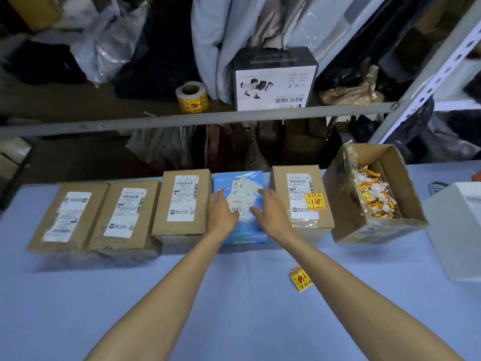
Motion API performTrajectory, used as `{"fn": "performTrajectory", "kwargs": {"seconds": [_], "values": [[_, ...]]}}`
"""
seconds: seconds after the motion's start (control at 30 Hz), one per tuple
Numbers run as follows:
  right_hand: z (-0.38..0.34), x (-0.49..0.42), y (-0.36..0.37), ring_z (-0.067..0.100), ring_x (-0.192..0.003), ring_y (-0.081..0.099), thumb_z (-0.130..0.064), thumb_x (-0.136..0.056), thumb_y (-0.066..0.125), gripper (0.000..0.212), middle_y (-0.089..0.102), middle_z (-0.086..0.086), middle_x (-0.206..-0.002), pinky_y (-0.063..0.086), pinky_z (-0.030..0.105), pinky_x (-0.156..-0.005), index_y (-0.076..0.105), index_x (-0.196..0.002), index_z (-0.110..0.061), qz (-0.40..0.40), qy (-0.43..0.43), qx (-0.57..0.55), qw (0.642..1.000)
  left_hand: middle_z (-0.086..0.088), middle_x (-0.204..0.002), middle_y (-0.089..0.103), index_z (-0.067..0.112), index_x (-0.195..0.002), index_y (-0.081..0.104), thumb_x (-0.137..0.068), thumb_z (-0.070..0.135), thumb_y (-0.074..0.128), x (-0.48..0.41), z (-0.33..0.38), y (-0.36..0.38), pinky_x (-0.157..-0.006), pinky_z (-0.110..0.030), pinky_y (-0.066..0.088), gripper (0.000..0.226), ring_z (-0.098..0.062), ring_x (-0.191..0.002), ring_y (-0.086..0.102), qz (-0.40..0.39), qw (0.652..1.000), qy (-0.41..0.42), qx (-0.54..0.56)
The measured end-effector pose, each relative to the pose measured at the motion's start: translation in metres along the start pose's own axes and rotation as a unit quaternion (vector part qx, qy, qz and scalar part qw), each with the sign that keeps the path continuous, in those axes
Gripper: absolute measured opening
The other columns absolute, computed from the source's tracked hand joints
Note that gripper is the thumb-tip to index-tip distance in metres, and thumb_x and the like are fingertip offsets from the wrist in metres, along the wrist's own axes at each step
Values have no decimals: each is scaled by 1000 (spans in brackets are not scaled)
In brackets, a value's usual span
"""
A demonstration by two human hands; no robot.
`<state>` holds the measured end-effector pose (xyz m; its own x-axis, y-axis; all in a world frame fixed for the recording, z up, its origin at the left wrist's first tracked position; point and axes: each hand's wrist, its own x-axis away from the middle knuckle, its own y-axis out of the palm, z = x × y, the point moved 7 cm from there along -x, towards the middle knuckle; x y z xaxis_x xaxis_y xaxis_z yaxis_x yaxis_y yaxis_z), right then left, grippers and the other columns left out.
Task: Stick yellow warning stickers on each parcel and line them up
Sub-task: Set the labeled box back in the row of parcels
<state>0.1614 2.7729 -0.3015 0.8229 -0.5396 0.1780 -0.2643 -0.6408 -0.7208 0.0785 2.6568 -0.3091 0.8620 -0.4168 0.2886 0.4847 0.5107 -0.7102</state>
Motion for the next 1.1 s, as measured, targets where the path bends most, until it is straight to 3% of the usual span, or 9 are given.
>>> {"fn": "performTrajectory", "kwargs": {"seconds": [0.13,0.23,0.4,0.57,0.73,0.8,0.97,1.03,1.1], "values": [[-1,-2,35,38,-136,24,-23,-90,62,82,22,23,-149,22,36,-111,10,-148,2,-31,49,37,998,-14,-147,29,7,-148,21,-87,11,63,11,-11,1,-107,-30,29,74,-27,-136,33,-37,999,-8,14],[2,-2,40,42,-136,24,-23,-81,70,92,21,26,-150,25,40,-112,12,-148,2,-13,68,30,997,-13,-141,38,8,-145,28,-85,9,65,14,-13,-1,-105,-29,30,70,-26,-135,36,-43,999,-2,20],[4,2,36,40,-129,37,-22,-73,76,90,40,20,-139,31,40,-105,22,-142,0,-21,106,11,994,-13,-143,42,6,-143,33,-83,8,68,19,-13,-10,-97,-26,36,70,-27,-130,43,-42,997,-20,56],[10,40,42,40,-127,34,-11,-80,65,73,38,23,-137,34,38,-102,24,-140,1,-49,138,40,988,-14,-147,37,9,-148,24,-82,11,70,53,-36,3,-104,-31,35,80,-28,-136,37,-75,994,-57,52],[23,91,54,38,-128,34,-10,-78,67,71,34,25,-135,34,34,-105,29,-136,8,-28,133,37,990,-14,-133,47,13,-135,40,-80,19,68,97,-68,12,-106,-41,35,62,-34,-127,41,-55,995,-72,29],[29,108,55,39,-126,33,-8,-79,65,63,35,24,-134,32,35,-103,34,-133,6,-14,130,33,991,-12,-130,44,14,-131,42,-79,27,71,108,-90,14,-103,-39,36,61,-34,-126,42,-46,994,-100,13],[44,141,61,39,-124,42,-6,-84,65,73,40,20,-137,37,39,-99,26,-145,-13,9,153,-88,984,-16,-130,41,20,-139,40,-87,23,67,134,-121,25,-104,-37,38,59,-34,-124,43,-73,985,-109,115],[47,156,67,34,-121,50,-2,-86,63,73,47,16,-138,42,35,-92,23,-146,-16,13,155,-157,975,-14,-131,47,15,-137,40,-85,15,69,141,-125,26,-98,-35,45,59,-30,-120,51,-80,978,-104,160],[51,170,72,31,-124,50,-3,-85,64,77,47,12,-141,42,36,-94,21,-148,-16,17,159,-181,970,-10,-131,54,10,-134,40,-83,10,71,148,-131,26,-90,-29,45,60,-24,-113,56,-96,976,-98,170]]}}
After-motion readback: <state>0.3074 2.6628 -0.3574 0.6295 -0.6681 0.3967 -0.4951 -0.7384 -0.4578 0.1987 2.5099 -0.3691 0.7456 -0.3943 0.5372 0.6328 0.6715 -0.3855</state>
